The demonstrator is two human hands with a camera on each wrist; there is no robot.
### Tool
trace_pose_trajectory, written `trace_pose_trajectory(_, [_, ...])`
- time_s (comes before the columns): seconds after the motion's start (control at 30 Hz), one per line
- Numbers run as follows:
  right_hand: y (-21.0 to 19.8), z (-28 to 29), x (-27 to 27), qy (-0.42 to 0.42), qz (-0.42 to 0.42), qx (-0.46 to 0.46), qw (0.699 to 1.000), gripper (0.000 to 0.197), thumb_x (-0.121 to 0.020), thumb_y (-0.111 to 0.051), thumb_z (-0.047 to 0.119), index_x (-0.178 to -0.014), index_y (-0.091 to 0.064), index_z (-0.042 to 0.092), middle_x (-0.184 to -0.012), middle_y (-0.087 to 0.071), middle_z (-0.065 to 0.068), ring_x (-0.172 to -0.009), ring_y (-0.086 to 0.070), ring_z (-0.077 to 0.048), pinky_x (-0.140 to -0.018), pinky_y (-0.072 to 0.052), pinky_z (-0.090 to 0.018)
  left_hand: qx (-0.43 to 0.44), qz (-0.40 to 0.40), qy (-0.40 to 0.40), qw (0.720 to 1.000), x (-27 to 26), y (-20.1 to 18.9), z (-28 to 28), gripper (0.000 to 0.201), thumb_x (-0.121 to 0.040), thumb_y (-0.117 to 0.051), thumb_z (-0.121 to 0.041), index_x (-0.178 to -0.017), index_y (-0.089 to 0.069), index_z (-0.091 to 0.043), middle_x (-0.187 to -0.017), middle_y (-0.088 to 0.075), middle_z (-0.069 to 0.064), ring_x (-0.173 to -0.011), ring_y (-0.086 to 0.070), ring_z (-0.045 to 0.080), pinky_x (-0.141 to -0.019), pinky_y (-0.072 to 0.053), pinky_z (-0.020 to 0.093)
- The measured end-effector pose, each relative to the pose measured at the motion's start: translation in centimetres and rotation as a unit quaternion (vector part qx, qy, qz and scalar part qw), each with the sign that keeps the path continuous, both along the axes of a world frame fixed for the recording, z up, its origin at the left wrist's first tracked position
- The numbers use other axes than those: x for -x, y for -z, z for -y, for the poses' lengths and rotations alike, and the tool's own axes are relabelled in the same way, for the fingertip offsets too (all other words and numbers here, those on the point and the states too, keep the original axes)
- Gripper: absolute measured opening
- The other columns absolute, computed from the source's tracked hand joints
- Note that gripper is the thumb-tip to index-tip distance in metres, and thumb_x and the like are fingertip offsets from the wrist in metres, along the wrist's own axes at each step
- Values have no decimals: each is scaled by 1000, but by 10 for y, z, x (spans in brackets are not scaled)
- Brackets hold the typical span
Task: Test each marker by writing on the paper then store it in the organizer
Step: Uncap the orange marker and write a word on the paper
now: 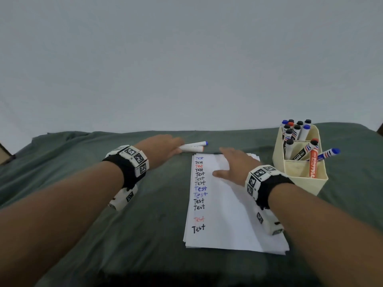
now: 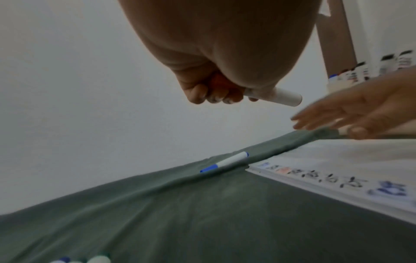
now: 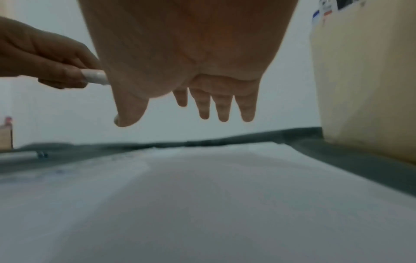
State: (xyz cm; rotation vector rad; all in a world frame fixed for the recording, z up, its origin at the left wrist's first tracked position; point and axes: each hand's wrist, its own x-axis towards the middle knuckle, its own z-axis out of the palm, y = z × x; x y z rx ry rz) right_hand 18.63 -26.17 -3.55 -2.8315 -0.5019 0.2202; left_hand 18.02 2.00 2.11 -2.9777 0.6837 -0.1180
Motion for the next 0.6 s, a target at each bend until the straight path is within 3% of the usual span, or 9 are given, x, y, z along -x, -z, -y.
trace_pose_trajectory(0.13, [-26,-8,17,-66,76,-196,975,93,-85,-73,54,-158,-17,39,-163,-30,7,-146,-33,-13,-114,-29,-29,15,23,16,999,23,-26,5,30,-101,-34,-49,-124,-48,-35,-99,-59,-3,-89,-57,18,-75,-42,34])
trace_pose_trajectory(0.2, [-42,-14,29,-94,96,-226,965,85,-85,-75,50,-154,-27,43,-154,-42,10,-136,-42,-9,-107,-33,-25,25,30,22,999,32,-37,13,30,-101,-33,-52,-126,-46,-41,-98,-57,-6,-88,-56,16,-74,-37,32])
trace_pose_trajectory(0.27, [-57,-17,39,-128,117,-209,962,64,-89,-73,43,-146,-45,38,-134,-57,12,-116,-51,-6,-97,-37,-24,37,20,29,999,42,-47,22,33,-100,-34,-54,-130,-45,-46,-99,-59,-6,-90,-55,13,-77,-39,32])
trace_pose_trajectory(0.33, [-70,-18,48,-144,149,-166,964,20,-96,-66,34,-115,-63,35,-100,-62,17,-89,-53,-4,-82,-38,-26,42,13,31,999,51,-53,31,34,-98,-35,-58,-129,-45,-50,-97,-61,-6,-89,-56,13,-79,-43,34])
trace_pose_trajectory(0.37, [-76,-17,53,-148,152,-146,966,2,-99,-62,32,-98,-62,34,-85,-58,18,-79,-52,-6,-75,-37,-29,45,12,26,999,56,-54,34,33,-96,-36,-61,-127,-45,-51,-95,-61,-6,-88,-57,13,-79,-45,35])
trace_pose_trajectory(0.4, [-79,-15,56,-143,153,-132,969,9,-101,-58,31,-92,-60,30,-78,-55,16,-75,-51,-10,-71,-37,-32,50,12,19,998,59,-54,37,32,-95,-36,-62,-123,-45,-50,-93,-62,-7,-87,-58,15,-77,-45,36])
trace_pose_trajectory(0.5, [-86,-7,66,-126,144,-101,976,16,-103,-53,30,-106,-65,19,-89,-63,5,-85,-58,-19,-77,-46,-38,77,8,-11,997,69,-48,41,36,-92,-37,-69,-118,-40,-45,-80,-58,-11,-80,-60,16,-62,-39,32])
trace_pose_trajectory(0.6, [-86,2,72,-106,146,-86,980,18,-102,-53,30,-109,-65,18,-96,-66,1,-89,-59,-22,-80,-49,-39,135,11,-69,988,77,-38,39,65,-80,-39,-83,-125,-30,-38,-71,-56,-10,-66,-59,12,-57,-42,32])
